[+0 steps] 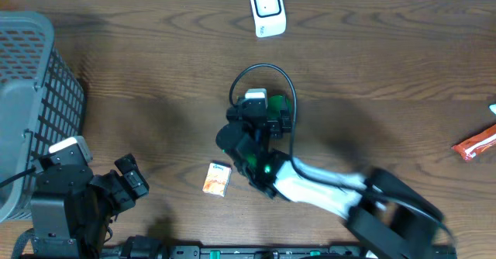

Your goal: Scan the item barcode

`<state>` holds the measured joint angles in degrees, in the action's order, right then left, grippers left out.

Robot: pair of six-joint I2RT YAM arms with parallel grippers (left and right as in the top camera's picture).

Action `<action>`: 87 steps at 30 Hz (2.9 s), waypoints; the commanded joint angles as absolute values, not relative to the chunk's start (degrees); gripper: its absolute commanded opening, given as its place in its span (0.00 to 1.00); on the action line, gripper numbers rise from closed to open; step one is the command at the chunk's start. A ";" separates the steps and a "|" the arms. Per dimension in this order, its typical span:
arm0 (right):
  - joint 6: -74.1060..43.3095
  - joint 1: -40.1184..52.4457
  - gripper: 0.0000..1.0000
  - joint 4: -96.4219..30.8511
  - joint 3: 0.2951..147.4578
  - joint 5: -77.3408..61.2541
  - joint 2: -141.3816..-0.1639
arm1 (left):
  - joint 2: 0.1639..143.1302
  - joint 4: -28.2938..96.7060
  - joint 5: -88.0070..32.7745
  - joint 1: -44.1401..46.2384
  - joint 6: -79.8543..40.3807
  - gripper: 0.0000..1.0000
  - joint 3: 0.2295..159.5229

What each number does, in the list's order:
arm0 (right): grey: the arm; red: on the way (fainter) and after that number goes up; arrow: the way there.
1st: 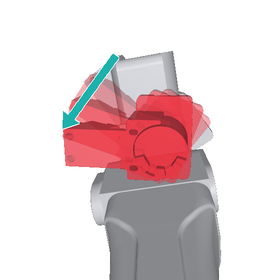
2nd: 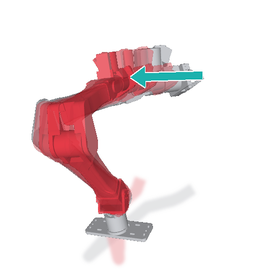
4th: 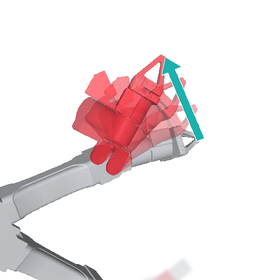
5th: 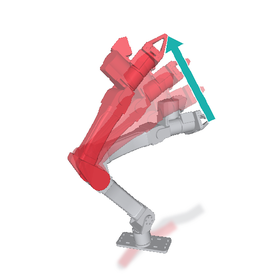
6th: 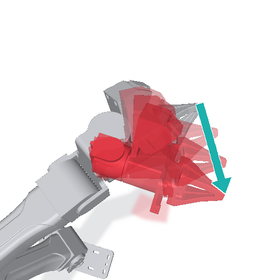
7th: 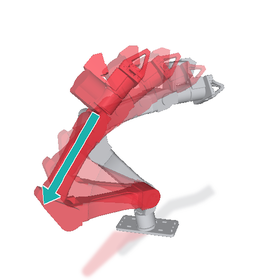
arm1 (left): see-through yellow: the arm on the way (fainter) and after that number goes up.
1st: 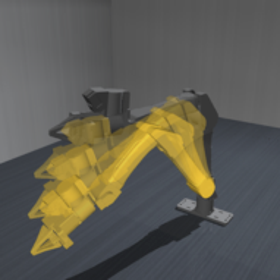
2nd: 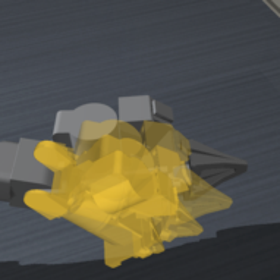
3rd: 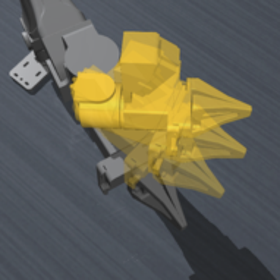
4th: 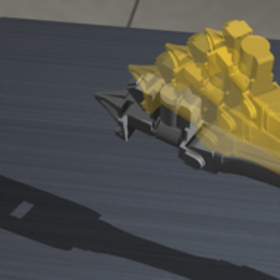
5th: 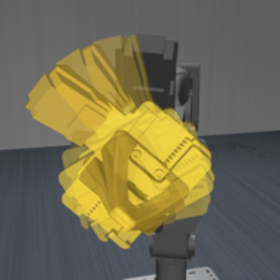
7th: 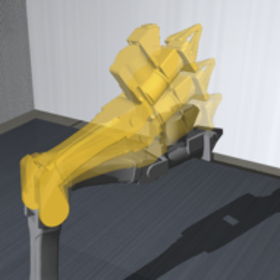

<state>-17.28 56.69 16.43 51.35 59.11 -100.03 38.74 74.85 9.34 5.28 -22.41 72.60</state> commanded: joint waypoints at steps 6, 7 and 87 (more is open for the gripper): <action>-32.51 58.13 0.41 -0.89 51.31 42.65 -82.81 | 38.85 74.98 9.52 4.99 -21.67 0.98 72.31; -34.48 56.75 0.25 -1.85 51.31 36.60 -82.98 | 38.85 74.98 9.52 4.99 -21.67 0.98 72.31; -117.36 34.15 0.97 -50.17 85.08 -11.70 -101.34 | 38.85 74.98 9.52 4.99 -21.67 0.98 72.31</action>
<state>-115.72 34.39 -46.72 78.32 -11.99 -97.32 38.74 74.83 9.32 5.28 -22.39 72.44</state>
